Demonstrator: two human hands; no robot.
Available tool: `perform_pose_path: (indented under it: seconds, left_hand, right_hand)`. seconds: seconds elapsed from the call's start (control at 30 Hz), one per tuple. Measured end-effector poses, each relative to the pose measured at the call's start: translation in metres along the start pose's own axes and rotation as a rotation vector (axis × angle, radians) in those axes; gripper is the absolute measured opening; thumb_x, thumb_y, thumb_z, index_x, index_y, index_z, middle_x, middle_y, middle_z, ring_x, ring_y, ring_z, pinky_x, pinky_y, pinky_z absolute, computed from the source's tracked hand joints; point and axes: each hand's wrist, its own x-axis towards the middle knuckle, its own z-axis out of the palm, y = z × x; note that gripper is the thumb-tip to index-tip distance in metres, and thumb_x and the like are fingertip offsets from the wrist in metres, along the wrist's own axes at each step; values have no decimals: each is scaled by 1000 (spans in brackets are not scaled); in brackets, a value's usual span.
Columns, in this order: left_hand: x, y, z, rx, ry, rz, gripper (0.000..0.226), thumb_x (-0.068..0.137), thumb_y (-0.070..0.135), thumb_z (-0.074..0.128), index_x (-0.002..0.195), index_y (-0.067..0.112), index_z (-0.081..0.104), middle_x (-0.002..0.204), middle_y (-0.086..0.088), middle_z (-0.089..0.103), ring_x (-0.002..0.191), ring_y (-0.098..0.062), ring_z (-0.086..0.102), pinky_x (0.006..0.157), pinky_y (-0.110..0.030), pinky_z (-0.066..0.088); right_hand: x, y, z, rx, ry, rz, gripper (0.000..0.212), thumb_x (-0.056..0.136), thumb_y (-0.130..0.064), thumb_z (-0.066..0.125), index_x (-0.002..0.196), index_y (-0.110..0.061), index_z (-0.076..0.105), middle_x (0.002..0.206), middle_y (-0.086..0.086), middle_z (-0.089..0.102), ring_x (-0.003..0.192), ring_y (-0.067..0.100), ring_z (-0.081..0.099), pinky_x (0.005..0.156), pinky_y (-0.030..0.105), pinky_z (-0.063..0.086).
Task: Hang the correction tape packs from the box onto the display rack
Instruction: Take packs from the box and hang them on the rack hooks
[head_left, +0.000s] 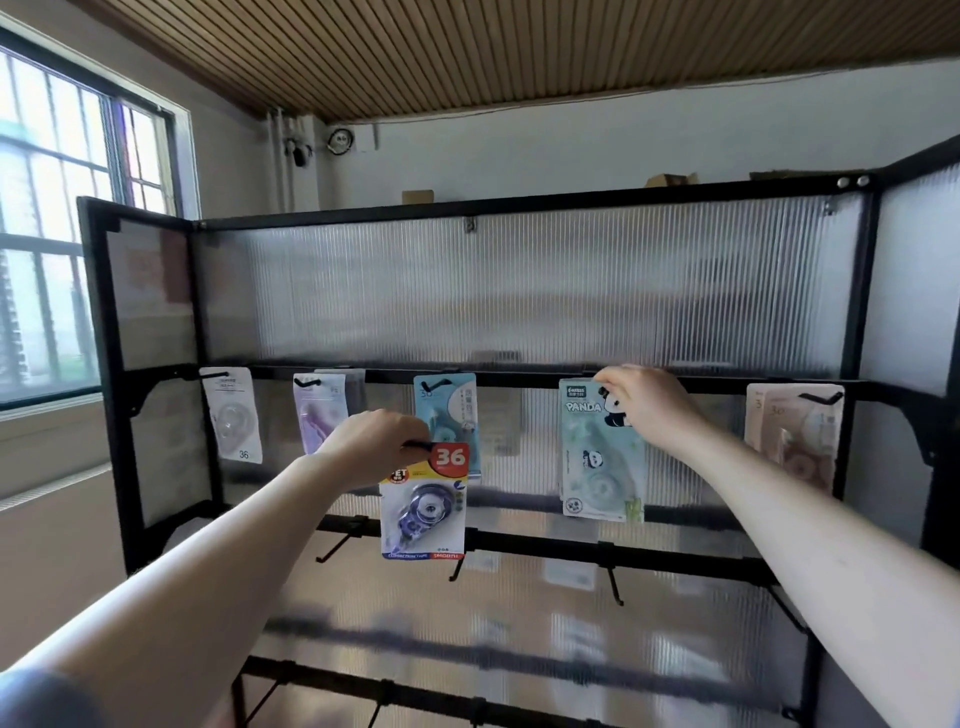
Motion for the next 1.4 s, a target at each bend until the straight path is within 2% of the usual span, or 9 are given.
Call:
perform_pose_path:
  seconds: [0.13, 0.23, 0.3, 0.37, 0.43, 0.53, 0.63, 1.07, 1.4]
  left_hand:
    - [-1, 0, 1, 31, 0, -6, 23, 93, 39, 51, 106, 26, 64, 94, 5, 68, 74, -12, 55, 66, -30, 47]
    - [-2, 0, 0, 22, -7, -13, 23, 94, 38, 51, 107, 25, 64, 95, 4, 68, 76, -14, 58, 67, -30, 48]
    - [-3, -1, 0, 22, -12, -16, 23, 94, 37, 51, 107, 23, 63, 96, 3, 68, 81, -16, 61, 67, -29, 48]
    - [-3, -3, 2, 15, -15, -18, 23, 94, 37, 51, 106, 22, 63, 95, 4, 67, 79, -15, 60, 64, -27, 45]
    - [-4, -5, 5, 2, -19, -27, 22, 94, 37, 51, 103, 21, 64, 91, 5, 66, 75, -13, 58, 61, -24, 41]
    - [-7, -9, 10, 2, -29, -49, 20, 93, 37, 52, 98, 22, 64, 85, 6, 65, 75, -15, 60, 60, -25, 42]
    - [-8, -12, 14, -15, -45, -67, 19, 93, 37, 53, 99, 23, 64, 90, 4, 68, 77, -17, 63, 65, -31, 50]
    - [-3, -5, 27, 22, -61, -73, 24, 93, 40, 51, 104, 24, 64, 94, 6, 68, 81, -15, 63, 62, -27, 45]
    - [-8, 9, 26, 13, -64, -69, 23, 92, 39, 52, 102, 23, 64, 91, 6, 67, 78, -15, 62, 63, -27, 47]
  right_hand:
    - [3, 3, 8, -111, -8, -4, 38, 94, 3, 40, 125, -11, 57, 120, 8, 60, 111, 25, 56, 89, 37, 46]
    - [7, 4, 14, -194, 34, -15, 43, 90, 9, 41, 125, -12, 57, 113, 7, 61, 105, 23, 57, 83, 33, 47]
    - [11, 7, 20, -214, 62, -13, 40, 92, 4, 42, 126, -10, 56, 106, 5, 59, 98, 21, 55, 76, 28, 42]
    - [15, 10, 24, -184, 100, 26, 33, 94, -11, 39, 120, -8, 58, 98, 3, 53, 91, 17, 47, 72, 26, 35]
    - [17, 14, 28, -191, 136, 33, 33, 93, -16, 41, 120, -8, 59, 102, 3, 51, 95, 18, 45, 80, 28, 38]
    - [18, 17, 34, -325, 128, -22, 40, 92, -8, 54, 132, -16, 53, 120, 5, 52, 113, 23, 45, 98, 34, 35]
    - [18, 16, 35, -326, 114, 0, 42, 94, -7, 49, 136, -17, 48, 124, 4, 52, 117, 22, 44, 103, 34, 32]
    - [19, 17, 38, -328, 120, 13, 37, 93, -6, 47, 128, -15, 54, 112, 5, 57, 107, 22, 49, 97, 35, 38]
    - [11, 17, 29, -328, 77, 1, 31, 94, -15, 46, 125, -13, 52, 114, 6, 54, 108, 22, 47, 95, 35, 36]
